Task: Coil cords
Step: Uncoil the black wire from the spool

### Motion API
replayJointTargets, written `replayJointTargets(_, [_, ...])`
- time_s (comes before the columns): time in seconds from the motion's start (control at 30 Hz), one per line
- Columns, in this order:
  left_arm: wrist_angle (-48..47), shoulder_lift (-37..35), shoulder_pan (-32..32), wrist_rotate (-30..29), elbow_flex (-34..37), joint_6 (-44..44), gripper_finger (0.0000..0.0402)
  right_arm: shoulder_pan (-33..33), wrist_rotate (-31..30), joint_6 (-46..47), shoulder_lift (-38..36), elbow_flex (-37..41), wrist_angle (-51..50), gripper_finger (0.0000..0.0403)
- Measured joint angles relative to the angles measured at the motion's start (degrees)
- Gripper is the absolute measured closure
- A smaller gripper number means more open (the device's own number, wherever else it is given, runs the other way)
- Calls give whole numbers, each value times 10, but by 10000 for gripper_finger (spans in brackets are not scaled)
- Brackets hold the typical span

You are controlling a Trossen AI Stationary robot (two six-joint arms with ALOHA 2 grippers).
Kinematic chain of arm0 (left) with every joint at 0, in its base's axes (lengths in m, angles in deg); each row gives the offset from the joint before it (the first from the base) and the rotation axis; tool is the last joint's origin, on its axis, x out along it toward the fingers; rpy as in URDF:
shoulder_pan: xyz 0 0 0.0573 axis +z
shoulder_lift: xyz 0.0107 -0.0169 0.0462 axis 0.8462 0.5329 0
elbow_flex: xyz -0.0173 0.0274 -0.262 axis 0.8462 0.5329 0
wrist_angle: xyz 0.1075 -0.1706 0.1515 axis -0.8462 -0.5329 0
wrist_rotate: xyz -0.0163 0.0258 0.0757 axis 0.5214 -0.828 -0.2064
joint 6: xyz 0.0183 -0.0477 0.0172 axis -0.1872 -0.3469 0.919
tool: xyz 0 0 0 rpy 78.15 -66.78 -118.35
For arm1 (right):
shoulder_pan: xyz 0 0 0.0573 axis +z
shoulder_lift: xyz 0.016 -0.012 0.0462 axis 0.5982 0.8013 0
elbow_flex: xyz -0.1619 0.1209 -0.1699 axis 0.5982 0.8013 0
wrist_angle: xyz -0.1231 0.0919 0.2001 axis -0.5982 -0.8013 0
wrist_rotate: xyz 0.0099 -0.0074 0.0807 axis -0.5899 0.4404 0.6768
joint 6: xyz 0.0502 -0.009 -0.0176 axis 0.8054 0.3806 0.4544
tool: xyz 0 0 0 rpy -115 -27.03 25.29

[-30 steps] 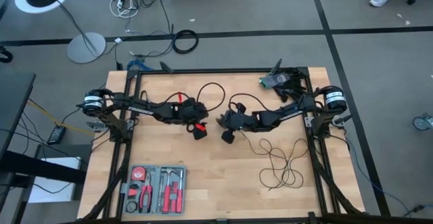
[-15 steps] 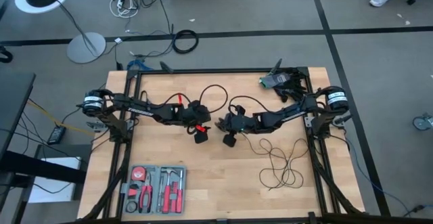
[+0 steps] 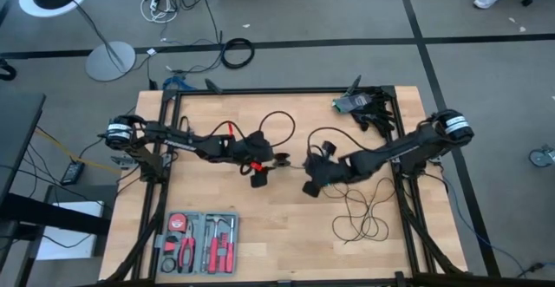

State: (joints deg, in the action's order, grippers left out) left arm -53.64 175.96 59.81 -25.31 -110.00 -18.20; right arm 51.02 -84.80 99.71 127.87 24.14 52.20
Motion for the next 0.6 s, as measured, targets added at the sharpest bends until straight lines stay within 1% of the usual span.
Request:
replayJointTargets(0.1, [17, 2, -6, 0, 0, 13, 178, 40, -36, 59, -1, 0, -53, 403])
replayJointTargets(0.2, [19, 4, -6, -2, 0, 12, 189, 79, -60, 114, 1, 0, -81, 403])
replayJointTargets(0.3, [22, 4, -6, -9, 0, 3, 201, 111, -76, 158, 1, 0, -87, 403])
replayJointTargets(0.43, [24, 5, -6, -10, 0, -12, 206, 146, -119, 194, 1, 0, -88, 403])
replayJointTargets(0.6, [56, 40, -18, -10, -3, -33, 206, 166, -154, 224, 2, 0, -88, 403])
